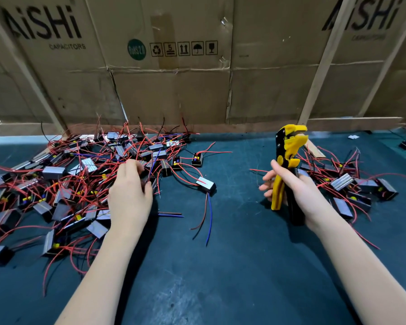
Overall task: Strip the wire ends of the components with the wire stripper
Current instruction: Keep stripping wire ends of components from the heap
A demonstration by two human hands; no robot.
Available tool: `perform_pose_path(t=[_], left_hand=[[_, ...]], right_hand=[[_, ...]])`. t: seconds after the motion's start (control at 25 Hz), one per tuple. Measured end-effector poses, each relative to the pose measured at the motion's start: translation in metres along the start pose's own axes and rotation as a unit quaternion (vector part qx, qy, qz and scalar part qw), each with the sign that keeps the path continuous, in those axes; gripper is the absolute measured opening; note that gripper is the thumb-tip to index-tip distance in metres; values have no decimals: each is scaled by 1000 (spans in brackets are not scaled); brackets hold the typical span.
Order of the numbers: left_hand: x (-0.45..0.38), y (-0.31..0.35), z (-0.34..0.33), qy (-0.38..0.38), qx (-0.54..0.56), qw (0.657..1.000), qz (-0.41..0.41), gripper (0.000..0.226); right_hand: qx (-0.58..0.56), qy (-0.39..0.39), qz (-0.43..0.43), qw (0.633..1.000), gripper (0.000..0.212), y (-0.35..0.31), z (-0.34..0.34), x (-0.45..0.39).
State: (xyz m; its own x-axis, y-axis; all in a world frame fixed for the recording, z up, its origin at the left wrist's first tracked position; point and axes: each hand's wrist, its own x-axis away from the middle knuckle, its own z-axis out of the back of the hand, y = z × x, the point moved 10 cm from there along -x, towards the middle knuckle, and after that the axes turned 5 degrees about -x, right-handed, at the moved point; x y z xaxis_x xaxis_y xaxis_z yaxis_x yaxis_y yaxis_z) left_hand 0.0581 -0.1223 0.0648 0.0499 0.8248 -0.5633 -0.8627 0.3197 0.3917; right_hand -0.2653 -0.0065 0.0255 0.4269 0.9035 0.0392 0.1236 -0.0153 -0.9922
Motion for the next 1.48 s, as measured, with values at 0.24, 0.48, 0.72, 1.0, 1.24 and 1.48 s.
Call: perform_pose_path(t=[0.24, 0.48, 0.72, 1.0, 1.24, 1.48], left_hand=[[4, -3, -22, -74, -12, 997, 6, 42], [0, 10, -4, 16, -32, 999, -41, 57], [2, 0, -30, -59, -233, 970, -29, 20], [-3, -2, -15, -16, -183, 983, -5, 55], [-2, 0, -13, -11, -163, 986, -24, 51], [-4, -8, -16, -37, -174, 984, 13, 57]], right_hand=[[99, -53, -28, 993, 68, 5, -5, 4], [77, -46, -38, 995, 69, 6, -1, 2], [91, -54, -36, 994, 68, 7, -3, 2], [91, -56, -37, 994, 63, 6, -2, 2], [92, -58, -35, 993, 66, 6, -3, 2], [87, -57, -33, 994, 64, 6, -3, 2]])
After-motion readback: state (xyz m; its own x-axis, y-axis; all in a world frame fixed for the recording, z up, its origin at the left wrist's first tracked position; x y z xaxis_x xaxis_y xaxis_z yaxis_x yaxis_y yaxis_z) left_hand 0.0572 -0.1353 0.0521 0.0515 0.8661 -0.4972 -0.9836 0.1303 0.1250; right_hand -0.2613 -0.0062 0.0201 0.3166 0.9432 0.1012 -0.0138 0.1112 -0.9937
